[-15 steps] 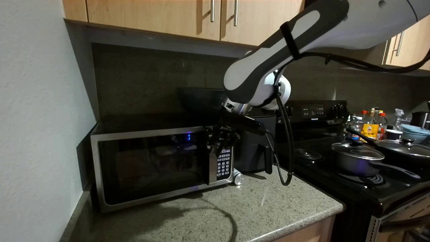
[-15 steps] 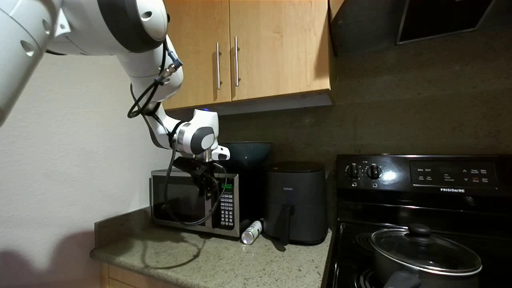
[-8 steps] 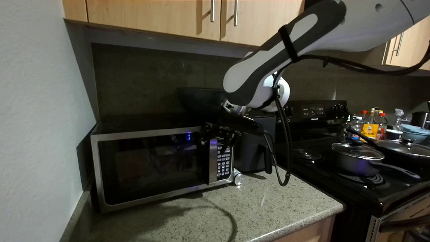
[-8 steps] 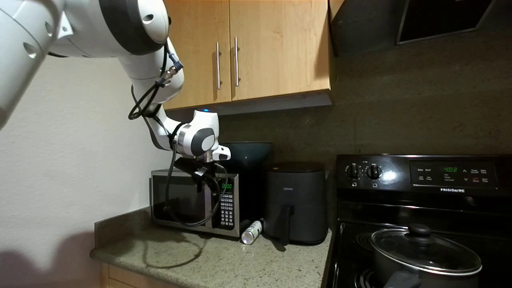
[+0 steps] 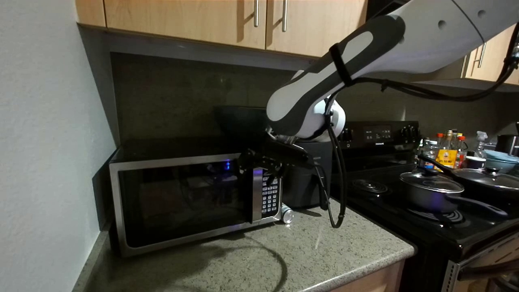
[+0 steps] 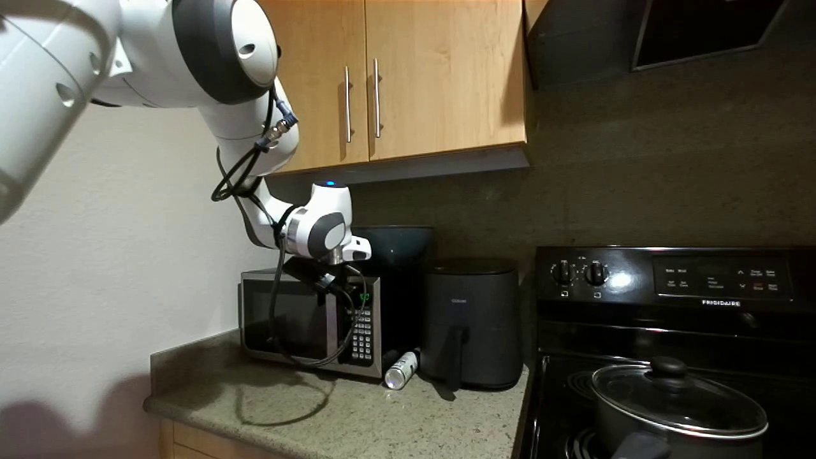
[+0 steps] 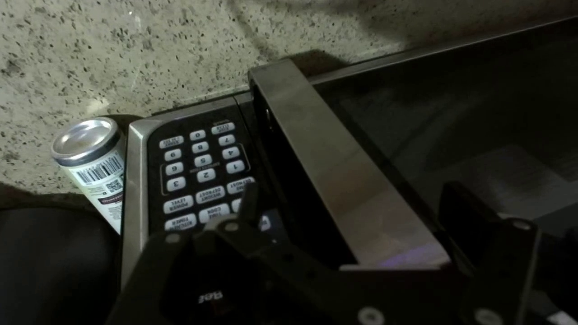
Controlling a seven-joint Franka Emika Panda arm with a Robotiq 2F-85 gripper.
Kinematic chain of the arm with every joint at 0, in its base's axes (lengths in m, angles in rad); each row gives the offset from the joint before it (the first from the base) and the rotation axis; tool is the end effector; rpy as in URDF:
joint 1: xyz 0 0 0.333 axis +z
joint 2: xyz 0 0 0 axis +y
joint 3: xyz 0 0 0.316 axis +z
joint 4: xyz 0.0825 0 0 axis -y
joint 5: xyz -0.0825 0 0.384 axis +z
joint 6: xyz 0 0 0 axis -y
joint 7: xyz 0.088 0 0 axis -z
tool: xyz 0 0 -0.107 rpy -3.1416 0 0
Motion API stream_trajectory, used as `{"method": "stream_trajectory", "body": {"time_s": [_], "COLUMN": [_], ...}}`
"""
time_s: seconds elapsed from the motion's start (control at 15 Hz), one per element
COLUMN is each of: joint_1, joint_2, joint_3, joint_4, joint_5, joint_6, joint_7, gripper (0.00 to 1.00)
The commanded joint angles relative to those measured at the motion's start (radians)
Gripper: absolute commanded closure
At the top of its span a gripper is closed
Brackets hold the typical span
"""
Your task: Open the microwave door, place the blue bowl inside the microwave
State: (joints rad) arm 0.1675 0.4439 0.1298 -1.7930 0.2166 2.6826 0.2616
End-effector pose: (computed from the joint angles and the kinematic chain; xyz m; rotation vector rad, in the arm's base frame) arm 0.6626 0.1858 0.3532 -2.7797 0.2260 -0.5315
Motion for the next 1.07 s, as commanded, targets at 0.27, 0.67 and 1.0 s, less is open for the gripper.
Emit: {"method": "stream_trajectory", "body": {"time_s": [0.27,0.67,1.0], "joint_1": [-0.014,-0.035,-0.038], "joint_2": [-0.008,-0.035,-0.118], "joint_3": [0.027,0.039,0.039], "joint_4": [0.012,0.012,0.011], "joint_5": [0.026,0.045,0.038], "joint_6": [-0.056,-0.144,-0.392], "joint_7": [-0.031,-0.055,-0.051], "gripper": [0.53,0.81,0.82]}}
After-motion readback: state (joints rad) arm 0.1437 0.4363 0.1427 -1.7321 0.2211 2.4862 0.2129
